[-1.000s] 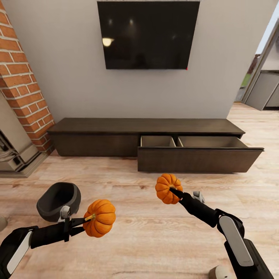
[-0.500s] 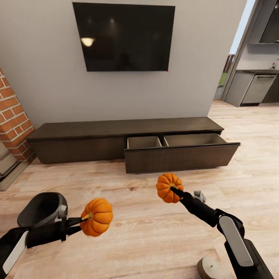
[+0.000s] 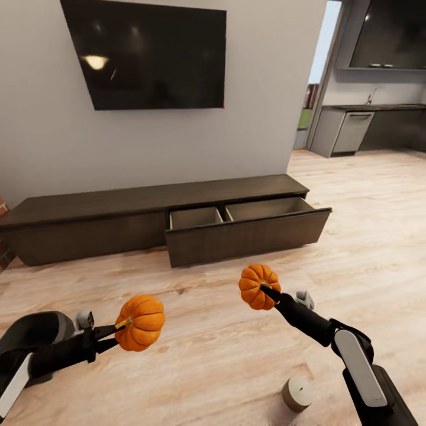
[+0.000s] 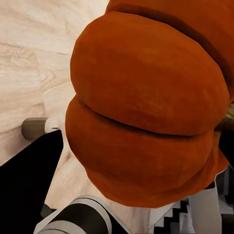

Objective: Place each of the two pumpkins and all three candles from the living room inside a cabinet in the living room (use any cabinet), then make sure every cabinet is closed, and position the cauldron so it is next to a table in the living room.

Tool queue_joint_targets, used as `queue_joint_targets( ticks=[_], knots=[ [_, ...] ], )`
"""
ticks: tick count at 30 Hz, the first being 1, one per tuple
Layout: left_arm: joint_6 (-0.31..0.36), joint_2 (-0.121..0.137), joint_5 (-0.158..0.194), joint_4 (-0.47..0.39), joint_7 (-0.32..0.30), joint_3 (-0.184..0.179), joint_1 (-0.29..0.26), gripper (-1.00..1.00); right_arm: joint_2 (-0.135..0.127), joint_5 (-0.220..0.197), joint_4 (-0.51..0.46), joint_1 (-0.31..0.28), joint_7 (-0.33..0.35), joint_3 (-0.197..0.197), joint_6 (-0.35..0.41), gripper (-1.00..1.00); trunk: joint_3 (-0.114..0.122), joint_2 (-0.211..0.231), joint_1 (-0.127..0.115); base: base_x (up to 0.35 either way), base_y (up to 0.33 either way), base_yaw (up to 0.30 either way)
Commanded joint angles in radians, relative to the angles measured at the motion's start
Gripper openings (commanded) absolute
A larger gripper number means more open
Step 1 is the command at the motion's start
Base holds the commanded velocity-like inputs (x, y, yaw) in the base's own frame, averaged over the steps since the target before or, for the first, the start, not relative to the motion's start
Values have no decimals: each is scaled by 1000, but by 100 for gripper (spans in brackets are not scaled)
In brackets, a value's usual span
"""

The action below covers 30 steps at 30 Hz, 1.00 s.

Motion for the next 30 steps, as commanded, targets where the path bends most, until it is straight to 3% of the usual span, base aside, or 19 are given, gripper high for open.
queue_joint_targets(
  ticks=[1,20,30],
  knots=[
    [7,0,4,-1,2,1,0,-100,0,-7,0,-1,6,-1,5,-100,-1,0,0,0,0,-281],
    [5,2,-2,20,12,4,1,-100,0,-8,0,-1,9,-3,5,-100,59,133,-73,0,0,-281],
    [3,3,-4,54,15,6,0,-100,-1,-35,0,-1,9,-4,5,-100,90,203,-111,0,0,-281]
  ],
)
